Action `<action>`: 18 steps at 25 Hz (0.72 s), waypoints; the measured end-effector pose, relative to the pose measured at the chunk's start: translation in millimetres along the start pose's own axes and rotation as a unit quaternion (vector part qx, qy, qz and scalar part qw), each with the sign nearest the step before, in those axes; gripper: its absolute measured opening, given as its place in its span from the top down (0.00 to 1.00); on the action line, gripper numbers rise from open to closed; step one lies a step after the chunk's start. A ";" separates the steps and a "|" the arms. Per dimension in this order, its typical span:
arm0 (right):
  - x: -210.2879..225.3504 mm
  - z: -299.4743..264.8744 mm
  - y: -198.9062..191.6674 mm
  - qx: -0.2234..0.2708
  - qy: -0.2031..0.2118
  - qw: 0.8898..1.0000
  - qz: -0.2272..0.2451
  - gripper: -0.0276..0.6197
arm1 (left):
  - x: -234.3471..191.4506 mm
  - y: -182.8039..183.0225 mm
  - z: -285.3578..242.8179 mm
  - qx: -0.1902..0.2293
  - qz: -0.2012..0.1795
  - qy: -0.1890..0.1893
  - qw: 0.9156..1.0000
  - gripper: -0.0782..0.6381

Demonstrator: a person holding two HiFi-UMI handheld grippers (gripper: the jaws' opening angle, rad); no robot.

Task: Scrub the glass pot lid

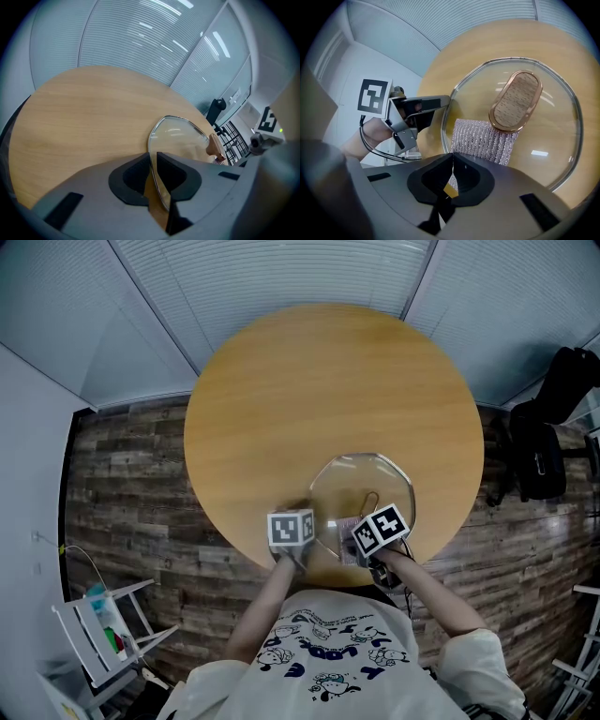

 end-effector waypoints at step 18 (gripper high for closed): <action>-19.1 -12.8 23.8 0.002 0.007 1.000 0.012 0.91 | 1.1 -0.8 0.4 0.001 0.003 -0.010 1.000 0.81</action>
Point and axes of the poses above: the fingertips, and each gripper's own axes: z backward along the fingers, x to its right, y out of its top, the point moved 5 cm from there along z, backward along the fingers, and after that the axes turned 4 degrees about -y, right-handed, at the moved point
